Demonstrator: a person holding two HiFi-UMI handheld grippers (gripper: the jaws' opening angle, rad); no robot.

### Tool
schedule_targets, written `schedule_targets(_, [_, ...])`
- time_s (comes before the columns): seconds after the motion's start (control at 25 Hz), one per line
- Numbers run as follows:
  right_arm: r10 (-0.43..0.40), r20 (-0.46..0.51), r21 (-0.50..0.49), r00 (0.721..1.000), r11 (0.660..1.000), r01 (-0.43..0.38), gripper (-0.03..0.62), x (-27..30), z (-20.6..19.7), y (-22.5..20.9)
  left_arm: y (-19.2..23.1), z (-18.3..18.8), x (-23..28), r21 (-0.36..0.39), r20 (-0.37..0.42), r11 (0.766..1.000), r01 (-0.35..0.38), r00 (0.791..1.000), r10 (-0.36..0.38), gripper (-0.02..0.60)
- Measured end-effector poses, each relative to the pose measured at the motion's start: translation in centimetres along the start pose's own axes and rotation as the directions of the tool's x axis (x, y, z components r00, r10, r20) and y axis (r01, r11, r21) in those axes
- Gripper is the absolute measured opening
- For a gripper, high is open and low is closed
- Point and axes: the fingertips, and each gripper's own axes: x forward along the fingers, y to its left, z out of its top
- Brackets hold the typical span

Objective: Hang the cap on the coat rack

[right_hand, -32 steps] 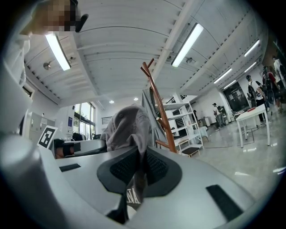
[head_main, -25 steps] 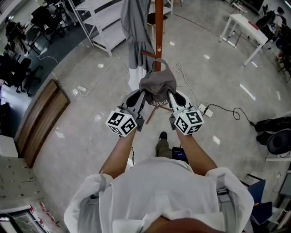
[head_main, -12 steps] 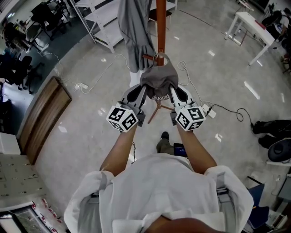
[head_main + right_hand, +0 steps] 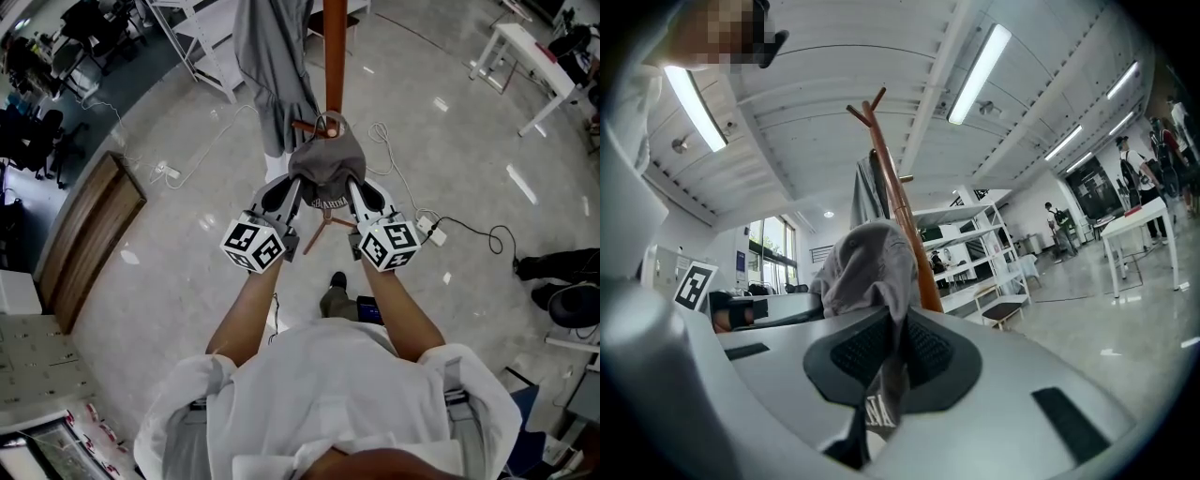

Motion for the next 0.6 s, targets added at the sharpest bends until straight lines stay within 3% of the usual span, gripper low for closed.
schedule_targets(0.6, [-0.006,-0.058,-0.005,0.998,1.0,0.006,0.038,3.2,-3.0,-3.8,3.3,-3.7,3.2,-0.004,-0.027,0.999,-0.039,0.999,0.038,0.029])
